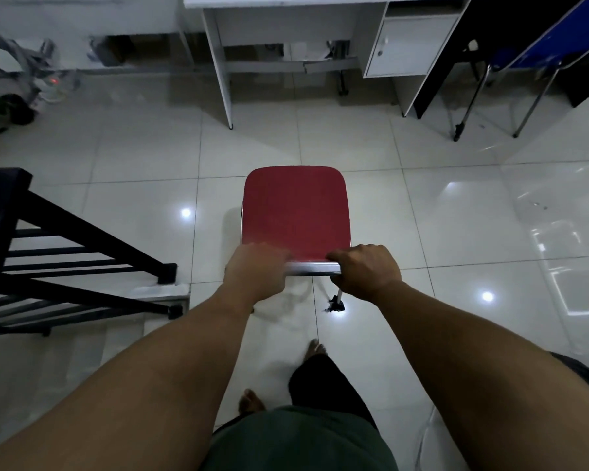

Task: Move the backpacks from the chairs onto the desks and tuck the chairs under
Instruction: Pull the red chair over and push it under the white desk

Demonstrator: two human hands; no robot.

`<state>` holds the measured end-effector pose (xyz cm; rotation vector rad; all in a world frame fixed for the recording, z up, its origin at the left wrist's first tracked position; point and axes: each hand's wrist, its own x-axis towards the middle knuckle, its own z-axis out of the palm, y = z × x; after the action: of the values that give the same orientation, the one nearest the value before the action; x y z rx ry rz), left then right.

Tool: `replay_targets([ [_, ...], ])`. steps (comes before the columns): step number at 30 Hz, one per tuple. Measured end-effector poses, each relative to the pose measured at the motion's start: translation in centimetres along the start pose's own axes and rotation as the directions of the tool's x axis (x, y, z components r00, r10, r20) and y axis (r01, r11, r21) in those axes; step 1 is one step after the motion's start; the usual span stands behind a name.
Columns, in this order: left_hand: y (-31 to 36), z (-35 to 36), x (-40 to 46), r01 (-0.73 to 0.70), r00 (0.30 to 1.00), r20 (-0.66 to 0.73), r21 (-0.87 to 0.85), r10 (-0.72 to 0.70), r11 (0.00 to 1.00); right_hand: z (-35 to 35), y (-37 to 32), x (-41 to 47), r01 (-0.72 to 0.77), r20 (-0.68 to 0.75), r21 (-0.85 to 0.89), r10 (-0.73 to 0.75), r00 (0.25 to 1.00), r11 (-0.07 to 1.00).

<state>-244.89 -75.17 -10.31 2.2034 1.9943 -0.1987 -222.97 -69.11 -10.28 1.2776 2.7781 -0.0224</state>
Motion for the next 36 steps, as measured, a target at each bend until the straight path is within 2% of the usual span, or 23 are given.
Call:
replay_targets([
  [15,-2.8,-2.2,8.6,0.082,0.996,-0.018,-0.035,-0.083,0.996,-0.3,4.2,8.2,0.015,-0.082,0.038,-0.011,0.997,0.999],
  [36,-6.2,-4.6,20.9,0.071,0.996,-0.053,-0.017,-0.072,0.997,-0.7,11.7,19.9,0.070,-0.033,0.012,-0.070,0.997,0.997],
])
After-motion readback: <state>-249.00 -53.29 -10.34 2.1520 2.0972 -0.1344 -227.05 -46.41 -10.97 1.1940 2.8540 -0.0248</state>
